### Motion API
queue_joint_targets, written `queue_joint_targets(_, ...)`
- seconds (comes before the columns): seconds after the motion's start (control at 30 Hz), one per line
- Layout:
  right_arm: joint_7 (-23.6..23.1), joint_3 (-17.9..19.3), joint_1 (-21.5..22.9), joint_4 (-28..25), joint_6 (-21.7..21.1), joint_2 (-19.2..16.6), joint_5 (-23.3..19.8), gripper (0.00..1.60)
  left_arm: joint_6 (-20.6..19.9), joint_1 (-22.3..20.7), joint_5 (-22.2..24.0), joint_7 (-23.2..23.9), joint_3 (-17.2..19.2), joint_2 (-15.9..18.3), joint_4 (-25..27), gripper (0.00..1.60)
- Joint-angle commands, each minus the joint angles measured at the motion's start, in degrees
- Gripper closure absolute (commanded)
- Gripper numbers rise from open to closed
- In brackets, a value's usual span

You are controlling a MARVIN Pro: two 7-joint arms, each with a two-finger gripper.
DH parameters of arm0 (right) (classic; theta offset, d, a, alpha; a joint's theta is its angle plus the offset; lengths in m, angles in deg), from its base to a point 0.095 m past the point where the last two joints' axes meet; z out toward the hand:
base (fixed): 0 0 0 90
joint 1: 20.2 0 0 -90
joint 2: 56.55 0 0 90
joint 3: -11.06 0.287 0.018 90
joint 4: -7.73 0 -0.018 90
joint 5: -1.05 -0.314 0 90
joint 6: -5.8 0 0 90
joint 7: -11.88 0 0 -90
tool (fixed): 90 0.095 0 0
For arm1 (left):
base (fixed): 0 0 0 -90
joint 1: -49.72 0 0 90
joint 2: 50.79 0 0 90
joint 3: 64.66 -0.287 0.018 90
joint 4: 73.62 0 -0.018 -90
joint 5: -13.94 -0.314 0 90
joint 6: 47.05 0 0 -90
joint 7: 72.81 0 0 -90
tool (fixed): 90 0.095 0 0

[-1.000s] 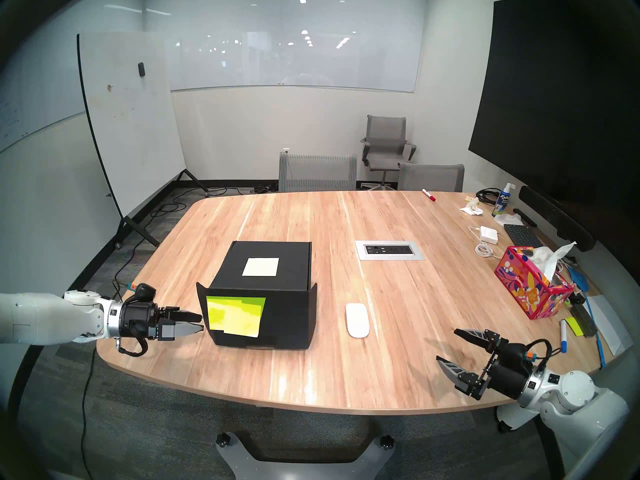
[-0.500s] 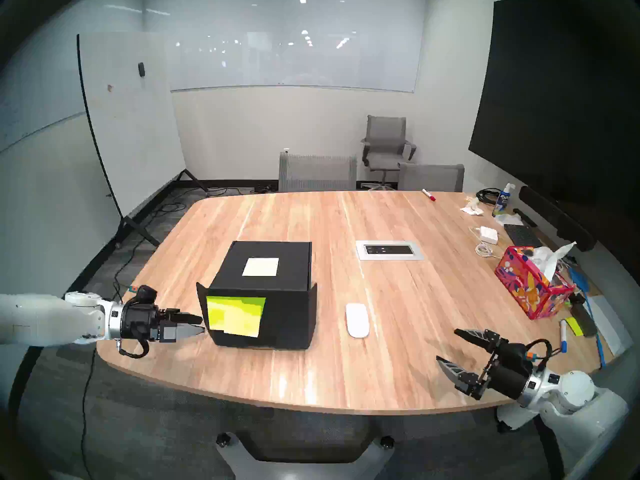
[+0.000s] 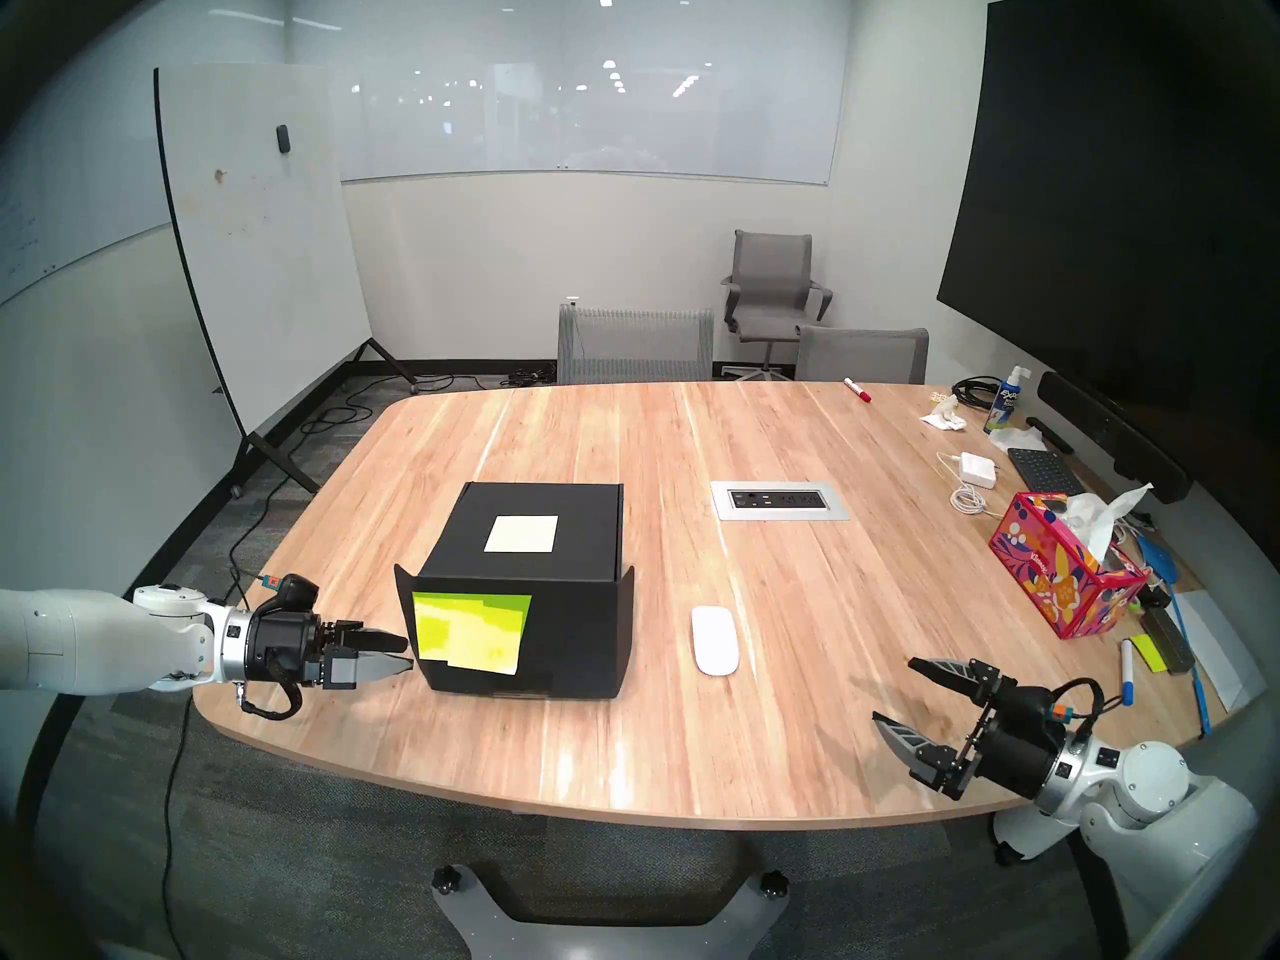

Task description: Open the box and place the mouse inside

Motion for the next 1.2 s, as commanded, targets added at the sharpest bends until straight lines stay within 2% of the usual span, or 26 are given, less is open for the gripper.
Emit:
queue_joint_targets(0.0,0.0,0.2,0.0,-0.2,0.0,0.0,-0.1,0.0,0.3,-0.1,-0.1,-0.2,0.2,-0.2,0.2,0.0)
queue_joint_targets(0.33,0.0,0.2,0.0,-0.2,0.0,0.0,-0.1,0.0,0.2,-0.2,-0.2,-0.4,-0.1,-0.3,0.2,0.0)
queue_joint_targets(0.4,0.0,0.2,0.0,-0.2,0.0,0.0,-0.1,0.0,-1.5,-0.9,-0.7,-0.6,-0.3,0.0,0.1,0.0)
queue_joint_targets(0.53,0.0,0.2,0.0,-0.1,0.0,0.0,-0.1,0.0,-2.1,-1.5,-0.8,0.9,0.0,0.2,-0.8,0.0)
queue_joint_targets(0.73,0.0,0.2,0.0,-0.1,0.0,0.0,-0.1,0.0,-3.6,-2.0,0.3,0.3,0.9,-1.0,-2.2,0.0)
queue_joint_targets(1.17,0.0,0.2,0.0,-0.1,0.0,0.0,-0.1,0.0,-4.2,-1.4,1.4,-0.9,1.3,-2.6,-3.1,0.0)
